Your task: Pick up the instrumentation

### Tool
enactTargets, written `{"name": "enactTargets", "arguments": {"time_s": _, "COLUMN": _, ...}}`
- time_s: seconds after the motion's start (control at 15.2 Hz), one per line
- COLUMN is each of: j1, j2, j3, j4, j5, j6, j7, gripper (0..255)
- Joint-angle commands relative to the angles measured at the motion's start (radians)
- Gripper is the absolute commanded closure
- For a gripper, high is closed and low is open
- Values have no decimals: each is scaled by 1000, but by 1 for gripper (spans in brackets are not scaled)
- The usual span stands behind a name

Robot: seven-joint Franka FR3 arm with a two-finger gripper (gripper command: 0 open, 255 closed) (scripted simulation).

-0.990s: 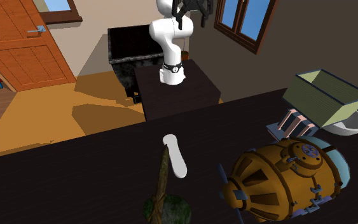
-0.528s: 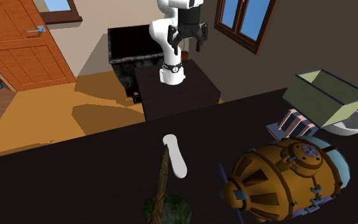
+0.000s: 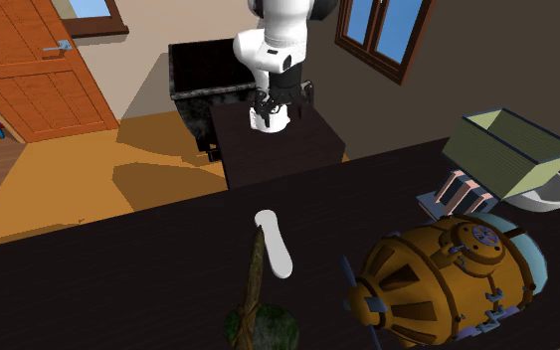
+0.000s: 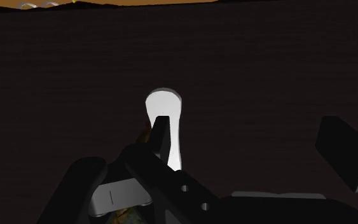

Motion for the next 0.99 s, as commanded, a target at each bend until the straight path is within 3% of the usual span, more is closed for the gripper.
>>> {"name": "enactTargets", "arguments": {"time_s": 0.0, "j1": 0, "j2": 74, "j3": -13, "j4": 1, "j5": 3, "j6": 76, "j7": -14, "gripper": 0}}
{"name": "enactTargets", "arguments": {"time_s": 0.46, "j1": -6, "j2": 340, "j3": -60, "j4": 51, "j5": 45, "j6": 294, "j7": -95, "gripper": 0}}
{"name": "enactTargets", "arguments": {"time_s": 0.92, "j1": -31, "j2": 626, "j3": -68, "j4": 171, "j5": 146, "j6": 454, "j7": -207, "gripper": 0}}
